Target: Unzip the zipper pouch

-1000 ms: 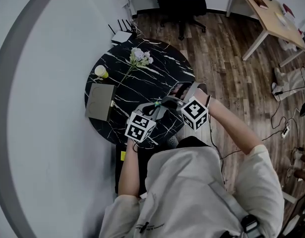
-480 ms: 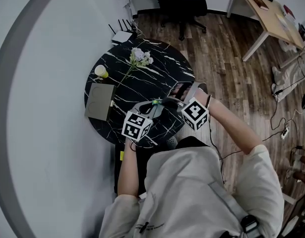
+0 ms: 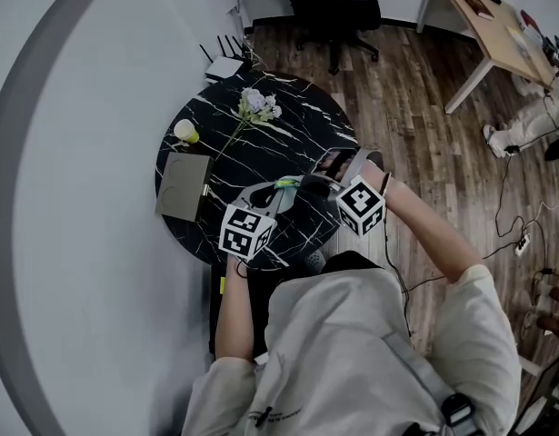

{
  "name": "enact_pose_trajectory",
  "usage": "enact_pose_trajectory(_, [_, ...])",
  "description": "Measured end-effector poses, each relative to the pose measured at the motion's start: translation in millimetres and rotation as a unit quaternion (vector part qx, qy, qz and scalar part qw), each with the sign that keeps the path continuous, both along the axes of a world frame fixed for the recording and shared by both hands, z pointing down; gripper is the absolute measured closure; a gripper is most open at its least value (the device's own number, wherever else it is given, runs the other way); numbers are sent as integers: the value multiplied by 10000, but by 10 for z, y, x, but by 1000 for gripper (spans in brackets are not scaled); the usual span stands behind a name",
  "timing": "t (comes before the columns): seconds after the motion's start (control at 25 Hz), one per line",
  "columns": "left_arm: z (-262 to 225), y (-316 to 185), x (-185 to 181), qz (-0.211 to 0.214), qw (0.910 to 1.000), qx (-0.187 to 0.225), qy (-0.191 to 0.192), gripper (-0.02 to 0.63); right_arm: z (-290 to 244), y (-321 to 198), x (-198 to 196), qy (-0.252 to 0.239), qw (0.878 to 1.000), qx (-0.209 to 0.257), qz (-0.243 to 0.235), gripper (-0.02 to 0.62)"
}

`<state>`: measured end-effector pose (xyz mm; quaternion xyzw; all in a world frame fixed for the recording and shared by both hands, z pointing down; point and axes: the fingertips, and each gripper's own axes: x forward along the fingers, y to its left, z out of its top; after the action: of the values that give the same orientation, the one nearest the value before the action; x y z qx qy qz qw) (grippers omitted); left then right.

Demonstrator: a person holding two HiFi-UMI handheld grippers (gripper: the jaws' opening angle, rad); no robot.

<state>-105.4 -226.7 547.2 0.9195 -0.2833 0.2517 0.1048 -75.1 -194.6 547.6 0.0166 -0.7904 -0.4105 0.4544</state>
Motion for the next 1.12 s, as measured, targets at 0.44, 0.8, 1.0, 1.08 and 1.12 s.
enact_pose_trajectory(0.44, [-47, -1, -44, -67, 10000, 66, -21, 581, 191, -49, 193, 121, 9994, -155, 288, 584])
enact_pose_trajectory(0.8, [-87, 2, -37, -84, 9999, 103, 4, 581, 405, -79, 475, 446, 9976, -216, 475, 583])
enact_pose_trajectory(1.0, [-103, 3, -49, -71, 9999, 84, -2, 581, 507, -122, 651, 528, 9960, -170, 699, 583])
enact_pose_trajectory(1.08, [-106, -1, -56, -71, 9999, 89, 2, 581, 534, -135, 698, 586, 9954, -170, 740, 584])
enact_pose_trajectory(1.12, [-107, -4, -60, -73, 9999, 92, 11, 581, 553, -143, 722, 629, 9950, -168, 757, 583])
